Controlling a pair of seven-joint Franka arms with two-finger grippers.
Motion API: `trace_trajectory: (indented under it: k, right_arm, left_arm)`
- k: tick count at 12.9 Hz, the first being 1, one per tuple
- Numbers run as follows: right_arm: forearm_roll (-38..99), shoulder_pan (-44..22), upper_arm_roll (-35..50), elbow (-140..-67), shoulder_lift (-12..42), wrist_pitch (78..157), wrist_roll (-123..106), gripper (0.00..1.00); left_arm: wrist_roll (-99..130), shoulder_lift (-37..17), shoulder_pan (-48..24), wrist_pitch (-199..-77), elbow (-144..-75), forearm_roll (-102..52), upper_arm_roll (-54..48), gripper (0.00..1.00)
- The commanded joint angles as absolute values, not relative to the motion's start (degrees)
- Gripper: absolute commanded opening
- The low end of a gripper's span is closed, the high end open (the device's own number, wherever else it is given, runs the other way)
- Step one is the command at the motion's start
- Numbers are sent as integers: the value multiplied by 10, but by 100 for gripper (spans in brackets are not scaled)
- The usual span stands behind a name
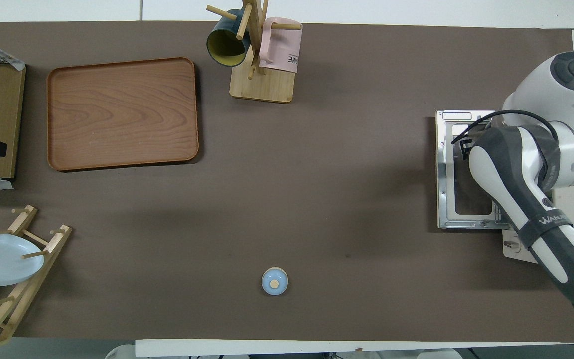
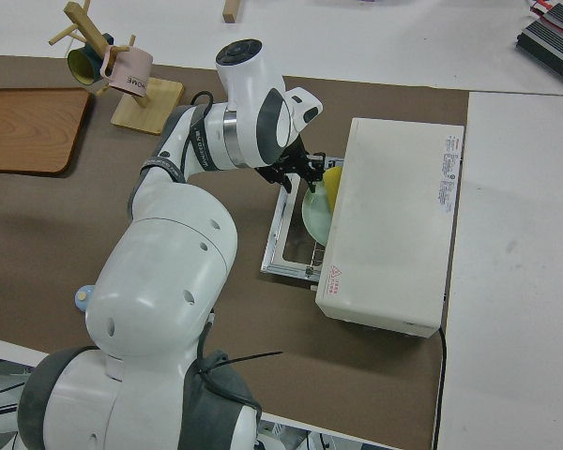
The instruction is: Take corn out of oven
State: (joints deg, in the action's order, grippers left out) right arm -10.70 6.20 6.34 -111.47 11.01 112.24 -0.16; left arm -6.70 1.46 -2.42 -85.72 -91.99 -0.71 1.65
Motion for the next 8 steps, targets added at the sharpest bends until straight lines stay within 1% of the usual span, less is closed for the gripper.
trace_trajectory:
  k: [1,2,3,4,5,6,8]
  right_arm:
    - [-99,71,67,-1138,92,1140,-32,32]
    - [-99,70,67,-1139,92,1140,-34,26]
    - [-99,71,67,-1142,92,1140,-35,26]
    - [-99,71,67,-1146,91,1141,-38,17]
    - [-100,68,67,-1144,91,1140,-51,3]
    - [-101,62,68,-1140,91,1137,-58,0]
    - [-101,18,68,-1115,96,1117,-47,0]
  left_arm:
    - [-75,24,-17,-855,-930,-1,11,100]
    - [-75,25,-17,-855,-930,-1,11,100]
    - [-75,25,-17,-855,-930,0,11,100]
    - [-75,25,-17,-855,-930,0,11,100]
    - [-75,25,-17,-855,-930,0,11,100]
    - [-75,24,-17,-855,-930,-1,11,100]
    - [-75,24,-17,-855,-930,-1,11,100]
